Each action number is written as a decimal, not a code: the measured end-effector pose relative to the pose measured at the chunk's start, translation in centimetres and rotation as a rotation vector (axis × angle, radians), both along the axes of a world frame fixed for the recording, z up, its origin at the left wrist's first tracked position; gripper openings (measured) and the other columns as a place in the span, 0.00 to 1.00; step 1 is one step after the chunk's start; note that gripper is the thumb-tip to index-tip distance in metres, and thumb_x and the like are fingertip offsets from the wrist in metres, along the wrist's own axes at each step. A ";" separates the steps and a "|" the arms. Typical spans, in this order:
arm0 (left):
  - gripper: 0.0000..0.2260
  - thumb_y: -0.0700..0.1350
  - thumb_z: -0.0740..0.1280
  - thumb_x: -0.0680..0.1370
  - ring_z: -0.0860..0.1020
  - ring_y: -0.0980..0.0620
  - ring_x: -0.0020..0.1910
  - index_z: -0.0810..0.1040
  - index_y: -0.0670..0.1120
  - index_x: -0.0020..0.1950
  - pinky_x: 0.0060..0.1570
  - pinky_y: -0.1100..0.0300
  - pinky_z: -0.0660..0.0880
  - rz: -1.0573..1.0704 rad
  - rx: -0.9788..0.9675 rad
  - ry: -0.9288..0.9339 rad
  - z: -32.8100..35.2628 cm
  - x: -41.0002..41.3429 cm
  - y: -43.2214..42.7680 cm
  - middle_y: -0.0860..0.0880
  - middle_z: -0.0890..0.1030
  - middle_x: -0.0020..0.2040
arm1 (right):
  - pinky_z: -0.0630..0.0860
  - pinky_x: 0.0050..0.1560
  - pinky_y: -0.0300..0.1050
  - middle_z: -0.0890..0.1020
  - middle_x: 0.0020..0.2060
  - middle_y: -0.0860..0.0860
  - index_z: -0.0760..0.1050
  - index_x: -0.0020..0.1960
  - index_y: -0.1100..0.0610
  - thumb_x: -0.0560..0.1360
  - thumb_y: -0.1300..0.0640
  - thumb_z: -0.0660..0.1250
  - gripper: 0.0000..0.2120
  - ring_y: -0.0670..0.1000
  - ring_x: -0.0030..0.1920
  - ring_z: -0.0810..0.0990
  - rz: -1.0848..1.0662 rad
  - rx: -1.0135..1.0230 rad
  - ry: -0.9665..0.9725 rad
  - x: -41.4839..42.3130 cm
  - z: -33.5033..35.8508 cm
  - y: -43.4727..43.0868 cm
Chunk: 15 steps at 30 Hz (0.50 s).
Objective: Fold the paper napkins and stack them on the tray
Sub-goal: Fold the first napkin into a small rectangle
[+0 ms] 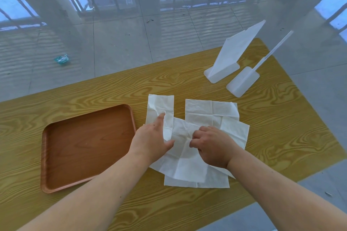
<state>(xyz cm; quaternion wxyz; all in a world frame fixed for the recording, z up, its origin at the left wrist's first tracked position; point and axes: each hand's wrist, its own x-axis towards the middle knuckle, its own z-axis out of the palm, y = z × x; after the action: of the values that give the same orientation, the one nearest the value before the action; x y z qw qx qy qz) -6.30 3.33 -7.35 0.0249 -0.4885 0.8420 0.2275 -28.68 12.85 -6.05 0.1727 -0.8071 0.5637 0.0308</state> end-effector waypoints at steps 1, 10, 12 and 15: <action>0.42 0.64 0.67 0.76 0.78 0.52 0.42 0.53 0.49 0.83 0.43 0.57 0.74 0.016 0.002 0.014 0.0 -0.1 0.0 0.55 0.76 0.41 | 0.77 0.55 0.49 0.84 0.50 0.47 0.84 0.60 0.48 0.79 0.60 0.59 0.19 0.52 0.50 0.78 -0.001 0.026 0.017 -0.2 -0.1 0.1; 0.20 0.39 0.67 0.79 0.83 0.47 0.53 0.76 0.48 0.71 0.51 0.53 0.80 -0.121 -0.061 0.207 0.6 -1.2 0.7 0.49 0.85 0.59 | 0.80 0.51 0.49 0.87 0.52 0.45 0.82 0.62 0.47 0.80 0.51 0.57 0.18 0.49 0.51 0.83 -0.641 0.205 -0.303 1.5 0.7 -2.2; 0.21 0.36 0.66 0.78 0.82 0.45 0.59 0.76 0.48 0.71 0.59 0.51 0.79 -0.211 -0.077 0.205 0.5 -1.5 0.8 0.49 0.84 0.65 | 0.82 0.52 0.54 0.87 0.46 0.45 0.83 0.59 0.49 0.80 0.49 0.59 0.16 0.49 0.46 0.84 -0.914 0.252 -0.613 2.2 1.1 -3.4; 0.21 0.34 0.64 0.79 0.80 0.44 0.66 0.76 0.48 0.71 0.69 0.47 0.74 -0.371 -0.136 0.163 0.1 -1.9 1.0 0.49 0.80 0.71 | 0.85 0.55 0.63 0.87 0.43 0.52 0.84 0.51 0.53 0.73 0.35 0.62 0.24 0.60 0.46 0.87 -1.173 0.444 -0.997 2.2 1.1 -5.0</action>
<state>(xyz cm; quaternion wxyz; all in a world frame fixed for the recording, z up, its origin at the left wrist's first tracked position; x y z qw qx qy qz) -8.19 4.36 -7.23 -0.0351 -0.3057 0.9301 0.2005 -26.47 7.85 -4.99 0.5489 -0.2446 0.7334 -0.3179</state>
